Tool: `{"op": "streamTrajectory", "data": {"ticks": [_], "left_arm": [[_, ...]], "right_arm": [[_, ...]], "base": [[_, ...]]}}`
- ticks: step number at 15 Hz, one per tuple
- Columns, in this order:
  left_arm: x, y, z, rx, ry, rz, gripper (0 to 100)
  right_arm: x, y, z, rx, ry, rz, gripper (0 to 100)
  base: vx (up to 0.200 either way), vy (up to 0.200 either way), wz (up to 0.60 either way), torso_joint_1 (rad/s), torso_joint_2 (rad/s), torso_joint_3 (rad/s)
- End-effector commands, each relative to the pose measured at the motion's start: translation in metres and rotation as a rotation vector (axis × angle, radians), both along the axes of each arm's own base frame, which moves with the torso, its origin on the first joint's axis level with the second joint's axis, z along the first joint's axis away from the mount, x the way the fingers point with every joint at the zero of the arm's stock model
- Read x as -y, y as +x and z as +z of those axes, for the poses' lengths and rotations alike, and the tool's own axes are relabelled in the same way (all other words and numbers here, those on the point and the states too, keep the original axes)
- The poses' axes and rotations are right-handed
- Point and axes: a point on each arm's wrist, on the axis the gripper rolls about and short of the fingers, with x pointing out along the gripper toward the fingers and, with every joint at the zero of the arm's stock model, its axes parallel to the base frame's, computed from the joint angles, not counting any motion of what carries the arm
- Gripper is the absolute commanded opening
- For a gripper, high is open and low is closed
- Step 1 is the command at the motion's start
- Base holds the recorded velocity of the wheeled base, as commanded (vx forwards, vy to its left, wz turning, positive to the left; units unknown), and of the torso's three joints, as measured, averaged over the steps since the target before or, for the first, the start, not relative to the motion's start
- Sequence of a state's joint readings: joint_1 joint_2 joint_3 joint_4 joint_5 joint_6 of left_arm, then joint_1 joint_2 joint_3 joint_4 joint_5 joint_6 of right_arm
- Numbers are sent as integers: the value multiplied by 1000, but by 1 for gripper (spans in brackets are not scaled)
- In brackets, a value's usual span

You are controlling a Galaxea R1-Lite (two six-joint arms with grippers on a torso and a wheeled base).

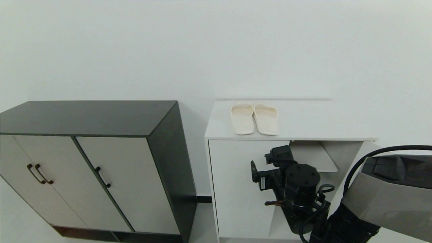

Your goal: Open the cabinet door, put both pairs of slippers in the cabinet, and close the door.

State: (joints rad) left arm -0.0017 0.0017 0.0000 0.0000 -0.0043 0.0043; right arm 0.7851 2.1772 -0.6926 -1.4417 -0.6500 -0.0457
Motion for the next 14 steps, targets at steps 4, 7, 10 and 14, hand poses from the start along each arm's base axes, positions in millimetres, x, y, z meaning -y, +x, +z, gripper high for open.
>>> {"op": "streamTrajectory", "data": {"ticks": [4, 7, 10, 14], "left_arm": [[0, 0, 0, -1, 0, 0, 0], [0, 0, 0, -1, 0, 0, 0], [0, 0, 0, -1, 2, 1, 0], [0, 0, 0, 0, 2, 1, 0]], "right_arm": [[-3, -8, -7, -22, -20, 29, 100], [-5, -8, -5, 18, -45, 37, 100], [-19, 7, 30, 17, -4, 31, 100], [-29, 15, 92, -118, 90, 7, 100]], "base": [[0, 0, 0, 200, -458, -257], [0, 0, 0, 32, -68, -39], [0, 0, 0, 0, 0, 0], [0, 0, 0, 0, 0, 0]]}}
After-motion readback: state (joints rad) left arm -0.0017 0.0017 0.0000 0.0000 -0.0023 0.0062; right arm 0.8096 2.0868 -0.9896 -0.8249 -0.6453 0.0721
